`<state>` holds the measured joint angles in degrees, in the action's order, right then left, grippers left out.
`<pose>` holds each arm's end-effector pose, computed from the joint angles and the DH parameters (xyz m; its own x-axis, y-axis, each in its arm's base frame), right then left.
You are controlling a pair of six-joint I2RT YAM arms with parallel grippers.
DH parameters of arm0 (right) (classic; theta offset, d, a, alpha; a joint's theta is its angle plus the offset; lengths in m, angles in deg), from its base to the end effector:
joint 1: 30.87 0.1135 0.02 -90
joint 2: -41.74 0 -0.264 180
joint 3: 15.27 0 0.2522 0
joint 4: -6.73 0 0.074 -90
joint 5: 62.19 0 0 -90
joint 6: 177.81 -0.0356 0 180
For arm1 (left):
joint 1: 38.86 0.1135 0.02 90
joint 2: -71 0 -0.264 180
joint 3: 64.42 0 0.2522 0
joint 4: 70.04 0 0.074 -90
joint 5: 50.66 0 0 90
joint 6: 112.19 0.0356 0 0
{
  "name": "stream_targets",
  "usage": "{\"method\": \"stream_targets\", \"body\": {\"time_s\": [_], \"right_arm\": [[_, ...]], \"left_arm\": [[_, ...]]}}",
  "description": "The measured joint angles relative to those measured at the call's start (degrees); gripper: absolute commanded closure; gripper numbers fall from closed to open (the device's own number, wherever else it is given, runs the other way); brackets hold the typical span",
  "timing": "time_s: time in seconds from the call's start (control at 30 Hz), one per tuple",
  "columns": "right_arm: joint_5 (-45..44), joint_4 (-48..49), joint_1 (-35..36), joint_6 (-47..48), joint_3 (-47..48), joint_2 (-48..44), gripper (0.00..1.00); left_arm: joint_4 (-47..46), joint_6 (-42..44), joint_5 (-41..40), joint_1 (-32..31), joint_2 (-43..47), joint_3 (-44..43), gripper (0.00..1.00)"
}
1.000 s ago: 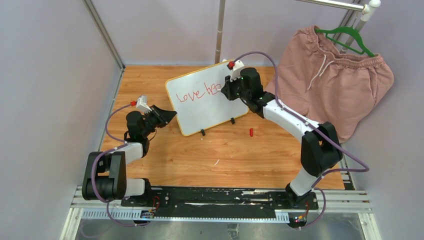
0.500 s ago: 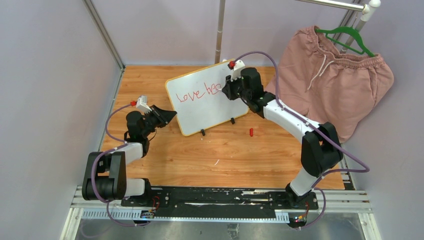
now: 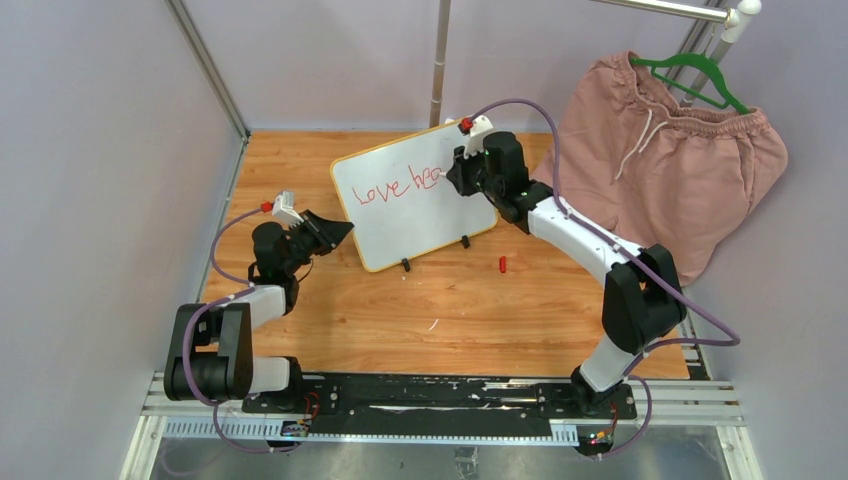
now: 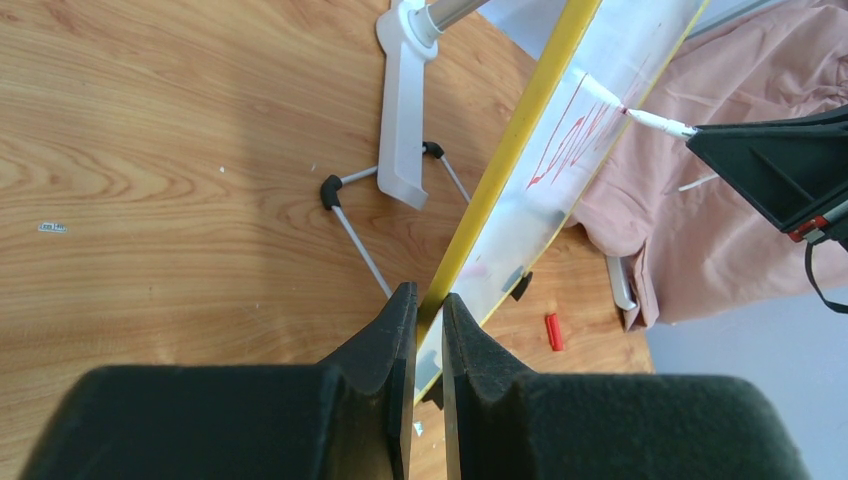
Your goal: Write a sentence on the whiteboard
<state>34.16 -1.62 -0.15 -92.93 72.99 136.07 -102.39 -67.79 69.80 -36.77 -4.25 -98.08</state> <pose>0.3390 0.2060 0.3228 -0.2668 -0.0553 -0.9622 -0.5783 0.8078 0.1139 0.2452 -0.0091 0.1846 -0.4471 -0.6326 -0.6324 0.2132 0.6113 -0.7622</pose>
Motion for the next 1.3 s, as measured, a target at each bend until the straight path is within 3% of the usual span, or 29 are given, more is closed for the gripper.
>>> {"method": "stream_targets", "body": {"time_s": [1.3], "right_arm": [[-0.5, 0.0, -0.2, -0.4, -0.6, -0.2, 1.0]], "left_arm": [[0.0, 0.0, 0.0, 0.0, 0.0, 0.0, 1.0]]}}
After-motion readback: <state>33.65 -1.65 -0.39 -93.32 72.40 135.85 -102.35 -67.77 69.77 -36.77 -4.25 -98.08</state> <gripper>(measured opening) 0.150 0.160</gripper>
